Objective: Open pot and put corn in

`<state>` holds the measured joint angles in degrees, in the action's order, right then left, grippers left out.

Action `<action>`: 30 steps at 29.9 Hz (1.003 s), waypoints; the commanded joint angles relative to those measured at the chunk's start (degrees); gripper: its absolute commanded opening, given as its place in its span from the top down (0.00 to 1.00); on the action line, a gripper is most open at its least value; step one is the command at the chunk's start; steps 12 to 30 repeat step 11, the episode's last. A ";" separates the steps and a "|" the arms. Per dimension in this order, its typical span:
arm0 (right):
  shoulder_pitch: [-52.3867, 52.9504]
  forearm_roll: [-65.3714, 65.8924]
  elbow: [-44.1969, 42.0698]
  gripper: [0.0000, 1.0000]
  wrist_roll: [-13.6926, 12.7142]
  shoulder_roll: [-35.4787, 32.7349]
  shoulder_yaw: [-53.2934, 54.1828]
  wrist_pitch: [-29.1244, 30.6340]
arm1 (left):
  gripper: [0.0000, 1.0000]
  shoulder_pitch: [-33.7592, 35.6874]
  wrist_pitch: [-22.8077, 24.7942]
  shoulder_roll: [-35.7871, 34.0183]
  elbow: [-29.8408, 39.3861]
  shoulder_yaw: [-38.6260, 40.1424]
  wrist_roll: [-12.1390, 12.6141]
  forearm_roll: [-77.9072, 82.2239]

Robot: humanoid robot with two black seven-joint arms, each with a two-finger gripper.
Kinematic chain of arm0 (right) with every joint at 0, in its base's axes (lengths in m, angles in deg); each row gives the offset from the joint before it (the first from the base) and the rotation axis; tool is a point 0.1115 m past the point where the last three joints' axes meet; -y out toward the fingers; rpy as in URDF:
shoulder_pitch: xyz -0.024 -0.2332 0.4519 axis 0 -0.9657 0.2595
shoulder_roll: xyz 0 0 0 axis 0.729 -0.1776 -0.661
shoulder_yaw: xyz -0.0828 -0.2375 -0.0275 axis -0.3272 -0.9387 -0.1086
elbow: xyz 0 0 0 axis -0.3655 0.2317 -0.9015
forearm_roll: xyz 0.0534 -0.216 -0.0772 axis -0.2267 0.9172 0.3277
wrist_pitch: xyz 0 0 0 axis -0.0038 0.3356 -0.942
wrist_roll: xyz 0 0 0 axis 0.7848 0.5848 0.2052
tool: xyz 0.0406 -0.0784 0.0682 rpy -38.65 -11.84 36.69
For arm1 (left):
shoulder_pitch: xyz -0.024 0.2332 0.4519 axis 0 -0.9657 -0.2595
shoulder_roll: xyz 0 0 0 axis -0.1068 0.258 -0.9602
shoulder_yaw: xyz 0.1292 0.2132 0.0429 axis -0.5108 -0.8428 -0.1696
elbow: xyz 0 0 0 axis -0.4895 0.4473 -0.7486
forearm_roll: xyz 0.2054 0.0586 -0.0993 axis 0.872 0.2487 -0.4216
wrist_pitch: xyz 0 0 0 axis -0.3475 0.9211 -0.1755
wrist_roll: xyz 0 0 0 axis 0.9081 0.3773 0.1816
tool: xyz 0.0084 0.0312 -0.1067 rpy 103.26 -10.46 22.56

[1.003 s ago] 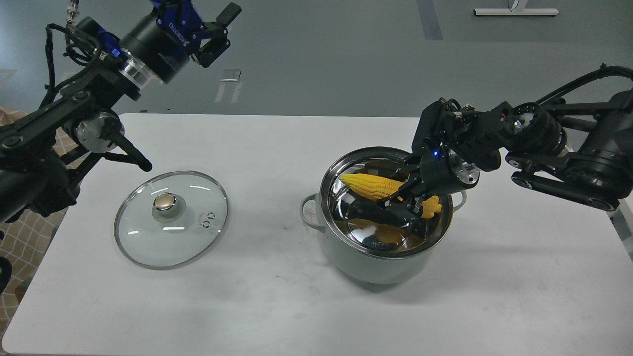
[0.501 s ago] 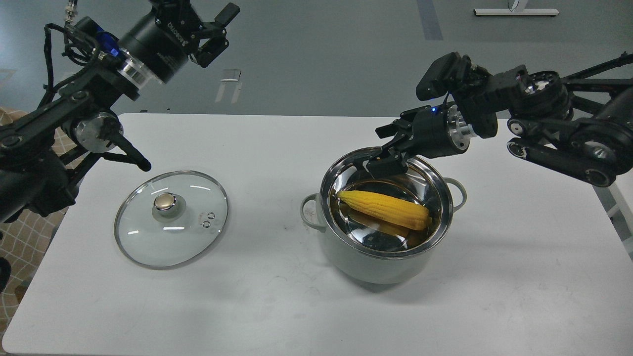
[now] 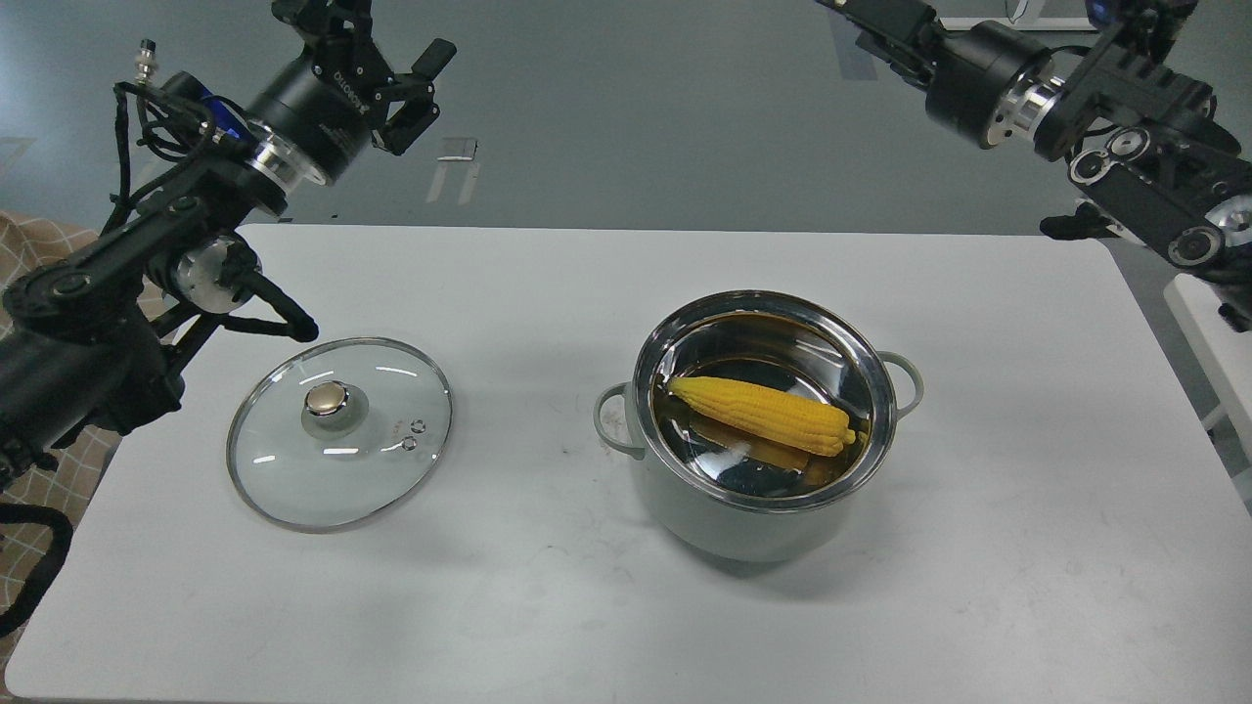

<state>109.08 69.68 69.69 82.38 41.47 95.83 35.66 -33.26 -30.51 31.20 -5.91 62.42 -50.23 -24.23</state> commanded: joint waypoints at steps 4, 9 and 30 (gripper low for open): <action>-14.37 -8.83 0.59 0.00 0.01 3.19 19.85 0.96 | 0.02 -2.27 4.50 7.23 -7.69 2.85 1.72 -0.03; -18.77 -10.24 0.67 0.00 0.01 5.73 26.72 3.41 | 0.02 -3.06 4.50 10.92 -13.14 4.26 2.08 0.05; -19.48 -10.24 0.76 0.00 0.01 6.00 26.99 4.12 | 0.02 -3.76 4.50 11.89 -13.94 4.35 2.08 0.05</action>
